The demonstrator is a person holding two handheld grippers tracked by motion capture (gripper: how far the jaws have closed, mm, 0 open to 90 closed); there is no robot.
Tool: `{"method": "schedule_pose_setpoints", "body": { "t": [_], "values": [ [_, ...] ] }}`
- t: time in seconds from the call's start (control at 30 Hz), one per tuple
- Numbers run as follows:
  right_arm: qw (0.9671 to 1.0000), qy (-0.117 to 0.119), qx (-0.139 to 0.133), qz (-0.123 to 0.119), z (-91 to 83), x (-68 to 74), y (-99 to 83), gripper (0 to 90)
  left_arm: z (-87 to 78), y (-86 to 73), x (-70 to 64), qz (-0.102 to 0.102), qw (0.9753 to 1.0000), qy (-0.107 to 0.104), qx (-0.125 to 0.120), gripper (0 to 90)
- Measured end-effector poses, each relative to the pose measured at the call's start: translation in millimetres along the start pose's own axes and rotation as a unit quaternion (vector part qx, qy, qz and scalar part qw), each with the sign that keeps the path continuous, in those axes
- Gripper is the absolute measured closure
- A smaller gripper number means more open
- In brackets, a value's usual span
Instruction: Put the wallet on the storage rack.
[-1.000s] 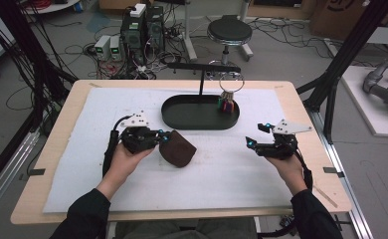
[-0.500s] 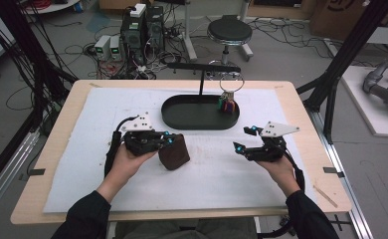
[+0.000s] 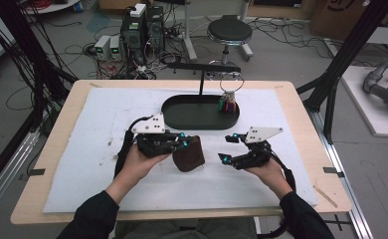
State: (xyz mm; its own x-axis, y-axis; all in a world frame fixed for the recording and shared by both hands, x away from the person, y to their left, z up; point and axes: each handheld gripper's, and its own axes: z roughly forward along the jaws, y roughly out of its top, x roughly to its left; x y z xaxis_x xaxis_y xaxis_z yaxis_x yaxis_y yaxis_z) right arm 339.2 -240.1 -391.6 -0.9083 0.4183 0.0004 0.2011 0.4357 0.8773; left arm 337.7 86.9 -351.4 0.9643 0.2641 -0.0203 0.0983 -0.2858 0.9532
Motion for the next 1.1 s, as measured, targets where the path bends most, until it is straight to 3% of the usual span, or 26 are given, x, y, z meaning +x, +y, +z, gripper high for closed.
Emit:
{"method": "schedule_pose_setpoints", "body": {
  "t": [0.2, 0.37, 0.47, 0.5, 0.57, 0.6, 0.73, 1.0, 1.1],
  "values": [
    [0.9993, 0.036, 0.004, 0.003, 6.9, 2.9, 0.5, 30.9, 6.6, 5.8, -5.3, 0.006, 0.9998, -0.017, -0.012, 89.2],
    [0.9965, 0.083, 0.006, 0.007, 16.2, 6.3, 1.4, 34.6, 10.1, 11.9, -9.1, 0.009, 0.9991, -0.032, -0.028, 89.2],
    [0.9959, 0.089, 0.011, 0.007, 20.5, 7.0, 1.0, 34.5, 11.2, 14.6, -10.6, 0.011, 0.9985, -0.039, -0.037, 89.2],
    [0.9944, 0.103, 0.018, 0.015, 23.0, 7.8, 0.6, 36.6, 11.5, 15.6, -11.4, 0.011, 0.9983, -0.042, -0.039, 89.2],
    [0.9936, 0.11, 0.019, 0.017, 23.8, 7.9, 0.5, 39.6, 12.0, 16.3, -12.6, 0.012, 0.998, -0.044, -0.042, 89.2],
    [0.9914, 0.129, 0.018, 0.011, 24.9, 8.6, 0.6, 52.4, 12.0, 16.6, -13.3, 0.013, 0.9979, -0.045, -0.044, 89.2],
    [0.9907, 0.135, 0.015, 0.002, 22.9, 10.1, 1.5, 61.3, 9.8, 16.2, -11.8, 0.011, 0.9978, -0.045, -0.047, 89.1],
    [0.9915, 0.13, 0.01, -0.003, 15.4, 7.3, 1.7, 67.5, 1.3, 10.0, -7.2, 0.001, 0.9986, -0.033, -0.042, 85.8],
    [0.9922, 0.123, 0.02, -0.01, 14.1, 7.5, 2.0, 68.3, -2.7, 6.9, -6.0, -0.004, 0.999, -0.032, -0.031, 69.5]
  ]
}}
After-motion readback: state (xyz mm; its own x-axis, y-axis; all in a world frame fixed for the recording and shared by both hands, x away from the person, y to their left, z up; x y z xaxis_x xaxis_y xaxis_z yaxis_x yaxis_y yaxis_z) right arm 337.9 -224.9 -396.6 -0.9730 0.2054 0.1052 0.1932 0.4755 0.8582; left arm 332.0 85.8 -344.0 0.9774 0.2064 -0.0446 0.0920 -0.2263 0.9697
